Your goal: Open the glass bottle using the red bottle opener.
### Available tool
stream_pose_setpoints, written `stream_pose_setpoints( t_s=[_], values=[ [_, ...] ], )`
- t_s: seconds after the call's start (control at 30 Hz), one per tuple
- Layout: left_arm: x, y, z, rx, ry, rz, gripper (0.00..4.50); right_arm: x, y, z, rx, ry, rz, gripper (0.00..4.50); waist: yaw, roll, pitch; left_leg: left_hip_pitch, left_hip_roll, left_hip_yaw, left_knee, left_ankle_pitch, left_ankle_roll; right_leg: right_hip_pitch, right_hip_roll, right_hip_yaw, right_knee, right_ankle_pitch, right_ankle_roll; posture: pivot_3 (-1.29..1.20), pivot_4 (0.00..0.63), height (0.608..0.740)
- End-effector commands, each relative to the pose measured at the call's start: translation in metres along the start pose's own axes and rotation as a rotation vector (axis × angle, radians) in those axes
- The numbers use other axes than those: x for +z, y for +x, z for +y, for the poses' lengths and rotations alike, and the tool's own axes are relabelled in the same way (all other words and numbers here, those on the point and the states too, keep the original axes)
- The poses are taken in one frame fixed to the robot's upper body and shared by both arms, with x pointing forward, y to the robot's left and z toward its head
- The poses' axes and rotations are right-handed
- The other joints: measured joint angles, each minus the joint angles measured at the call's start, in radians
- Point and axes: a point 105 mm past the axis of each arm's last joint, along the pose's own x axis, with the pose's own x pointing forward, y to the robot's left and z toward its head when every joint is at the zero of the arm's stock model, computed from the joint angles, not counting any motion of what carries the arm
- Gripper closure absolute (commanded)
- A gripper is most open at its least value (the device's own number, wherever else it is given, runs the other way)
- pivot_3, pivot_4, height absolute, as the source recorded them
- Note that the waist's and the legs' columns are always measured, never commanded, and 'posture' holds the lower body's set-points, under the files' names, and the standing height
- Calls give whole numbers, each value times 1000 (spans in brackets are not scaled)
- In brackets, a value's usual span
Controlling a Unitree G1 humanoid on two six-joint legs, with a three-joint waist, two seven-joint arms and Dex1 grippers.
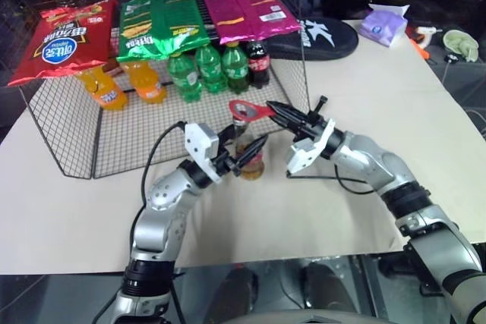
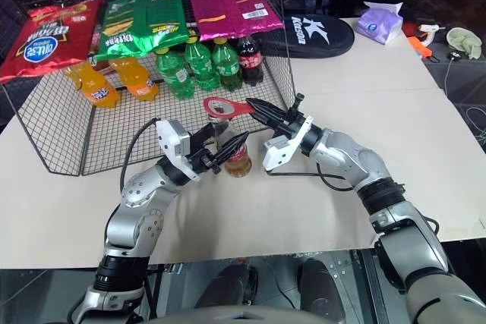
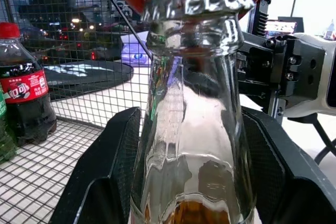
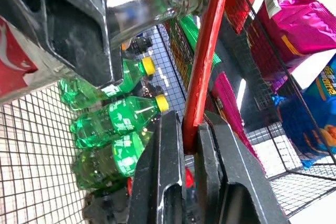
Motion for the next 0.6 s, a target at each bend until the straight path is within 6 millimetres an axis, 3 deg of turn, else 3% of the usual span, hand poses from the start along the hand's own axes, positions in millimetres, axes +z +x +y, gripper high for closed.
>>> stream_pose_setpoints(
  t_s=[0.03, 0.6],
  values=[
    [8, 9, -11, -53, 8, -34, 2261, 20, 3, 23, 108, 19, -92, 4500, 0, 0, 0, 0, 0, 0, 0, 0, 0, 0, 0, 0, 0, 0, 0, 0, 150, 740],
    [6, 10, -12, -53, 4, -36, 2261, 23, -15, 33, 172, 112, -100, 4500, 1, 0, 0, 0, 0, 0, 0, 0, 0, 0, 0, 0, 0, 0, 0, 0, 150, 740]
  ],
)
